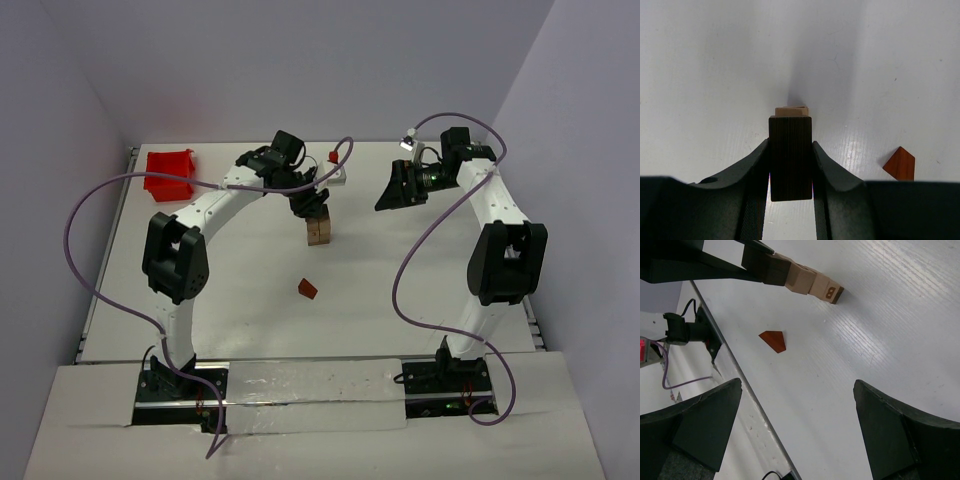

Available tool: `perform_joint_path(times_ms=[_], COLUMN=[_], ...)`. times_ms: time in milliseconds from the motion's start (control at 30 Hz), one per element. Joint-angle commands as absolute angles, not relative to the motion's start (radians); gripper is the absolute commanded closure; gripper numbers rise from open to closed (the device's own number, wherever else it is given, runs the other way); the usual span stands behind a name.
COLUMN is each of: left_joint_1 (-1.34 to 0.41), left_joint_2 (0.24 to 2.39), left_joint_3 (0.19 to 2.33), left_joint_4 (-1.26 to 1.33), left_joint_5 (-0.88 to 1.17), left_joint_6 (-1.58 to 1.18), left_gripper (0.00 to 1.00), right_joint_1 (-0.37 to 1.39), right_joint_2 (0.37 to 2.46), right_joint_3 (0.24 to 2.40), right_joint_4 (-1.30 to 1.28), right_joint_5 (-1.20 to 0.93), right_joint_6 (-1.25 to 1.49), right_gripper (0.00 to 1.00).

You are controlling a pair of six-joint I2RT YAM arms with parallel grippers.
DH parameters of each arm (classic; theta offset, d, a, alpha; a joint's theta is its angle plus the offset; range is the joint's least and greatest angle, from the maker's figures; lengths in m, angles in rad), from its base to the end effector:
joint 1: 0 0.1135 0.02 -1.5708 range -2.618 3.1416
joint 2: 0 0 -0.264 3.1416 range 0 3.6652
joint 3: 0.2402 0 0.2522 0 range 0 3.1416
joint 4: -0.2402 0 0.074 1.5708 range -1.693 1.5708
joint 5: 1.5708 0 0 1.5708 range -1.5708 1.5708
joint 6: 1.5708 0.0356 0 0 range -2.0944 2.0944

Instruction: Build the wood block tower

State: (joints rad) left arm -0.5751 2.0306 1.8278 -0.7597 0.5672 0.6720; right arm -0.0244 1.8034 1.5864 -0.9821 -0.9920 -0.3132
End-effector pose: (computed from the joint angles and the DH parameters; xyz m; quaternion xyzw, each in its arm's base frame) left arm 0.3661 -0.2601 0.2741 0.6029 0.6947 -0.2527 0.3001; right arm 0.3676 0.0208 0.2891 -0.2114 0.8427 0.4338 0.2388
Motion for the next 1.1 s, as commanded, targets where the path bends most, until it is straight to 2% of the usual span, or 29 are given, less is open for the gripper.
perform_joint_path(times_ms=[0,1067], left_joint_1=[-0.575,-0.575], left_joint_2=[2.046,2.064], left_joint_3=[1.877,1.888], left_joint_4=[-0.740,-0.747], left_joint_5=[0.617,0.624], left_joint_6=[0.674,0.684], left_gripper=[0.85,0.79], right_joint_1=[-0.018,-0.008], right_joint_2=[1.801,1.804], right_joint_3=[1.632,1.631], right_joint_4=[-0.989,-0.986], right_joint_5=[-1.009,-0.996], right_joint_6=[-0.333,-0.334], right_gripper=[0.00,0.00])
